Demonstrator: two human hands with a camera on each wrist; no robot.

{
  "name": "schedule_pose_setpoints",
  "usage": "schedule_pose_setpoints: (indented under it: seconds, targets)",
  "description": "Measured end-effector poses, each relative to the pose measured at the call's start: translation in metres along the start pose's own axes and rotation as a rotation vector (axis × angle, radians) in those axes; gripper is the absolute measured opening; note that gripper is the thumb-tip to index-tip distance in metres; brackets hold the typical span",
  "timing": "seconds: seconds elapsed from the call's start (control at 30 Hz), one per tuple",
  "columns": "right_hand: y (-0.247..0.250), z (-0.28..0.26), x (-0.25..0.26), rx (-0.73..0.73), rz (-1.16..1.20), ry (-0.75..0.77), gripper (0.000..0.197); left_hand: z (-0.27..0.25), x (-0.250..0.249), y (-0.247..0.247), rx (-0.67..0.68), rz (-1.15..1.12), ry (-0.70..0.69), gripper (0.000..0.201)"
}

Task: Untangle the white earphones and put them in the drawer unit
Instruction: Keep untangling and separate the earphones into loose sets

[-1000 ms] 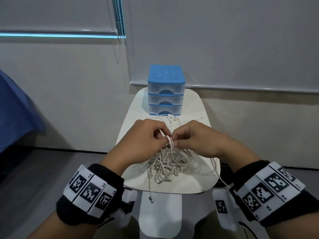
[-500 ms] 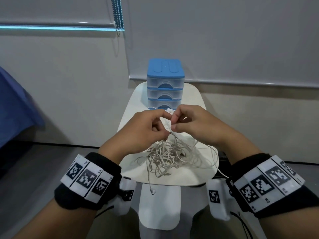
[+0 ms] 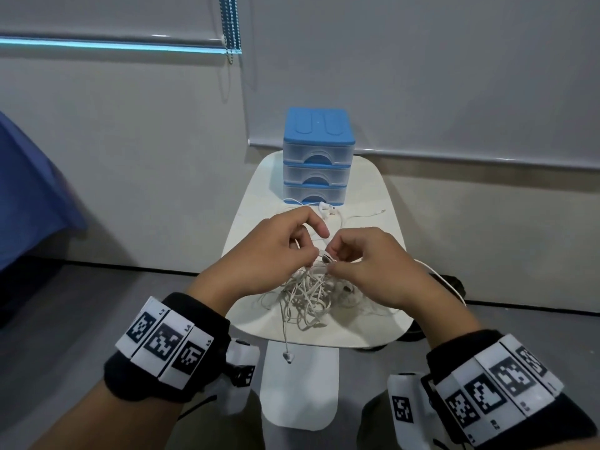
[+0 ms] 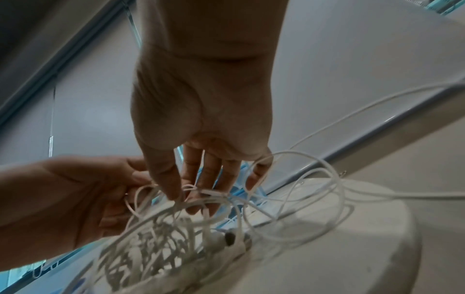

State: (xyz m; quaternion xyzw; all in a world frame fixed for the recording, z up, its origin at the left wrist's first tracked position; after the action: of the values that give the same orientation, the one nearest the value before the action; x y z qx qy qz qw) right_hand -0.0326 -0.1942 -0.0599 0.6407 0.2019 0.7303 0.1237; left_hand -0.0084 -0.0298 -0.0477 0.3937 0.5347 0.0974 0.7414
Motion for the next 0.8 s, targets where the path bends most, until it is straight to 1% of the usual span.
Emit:
schedule_pose_setpoints:
  seconds: [0.07,0.13,0.23,0.3,0.37,0.47,0.57,0.7,0.8]
  targets:
    - [-0.002,0.000,0.001,-0.042,-0.013,-0.009,0.012,-0.002,0.001,-0.003,0.025,-0.034,0.003,0.022]
    - [-0.001,0.001,-0.001,-0.074,-0.015,-0.053,0.015,-0.004,0.002,-0.006,0.048,-0.026,0.004,0.024]
    - [0.005,0.002,-0.007,-0.132,-0.060,-0.123,0.015,-0.005,0.003,-0.008,0.045,0.081,0.025,0.029]
    - [0.007,0.002,-0.010,-0.147,-0.068,-0.146,0.015,-0.006,0.003,-0.007,0.034,0.178,0.049,0.028]
    - [0.008,0.000,-0.013,-0.146,-0.057,-0.150,0.015,-0.007,0.001,-0.007,0.025,0.247,0.058,0.028]
    - [0.010,-0.004,-0.013,-0.143,-0.011,-0.133,0.015,-0.008,-0.004,-0.007,0.006,0.308,0.061,0.037]
    - [0.012,-0.007,-0.015,-0.135,0.009,-0.124,0.024,-0.007,-0.006,-0.005,-0.036,0.380,0.093,0.029]
    - [0.018,-0.008,-0.017,-0.170,0.095,-0.115,0.027,-0.007,-0.007,-0.001,-0.050,0.448,0.118,0.016]
    - [0.017,-0.005,-0.016,-0.180,0.062,-0.087,0.028,-0.008,-0.008,0.001,-0.037,0.556,0.122,0.016]
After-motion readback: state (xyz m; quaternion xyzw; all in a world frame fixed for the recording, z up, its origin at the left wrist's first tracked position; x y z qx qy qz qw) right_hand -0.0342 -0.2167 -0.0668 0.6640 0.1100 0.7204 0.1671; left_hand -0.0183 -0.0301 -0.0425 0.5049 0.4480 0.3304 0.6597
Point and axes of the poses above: each hand's wrist, its own z-axis towards the middle knuckle, its own y-axis out of the back of the hand, x = y × z, the point moved 5 cm from there along z, towards the middle knuckle, and after that the axes turned 12 degrees about z, right-handed, at the moved point
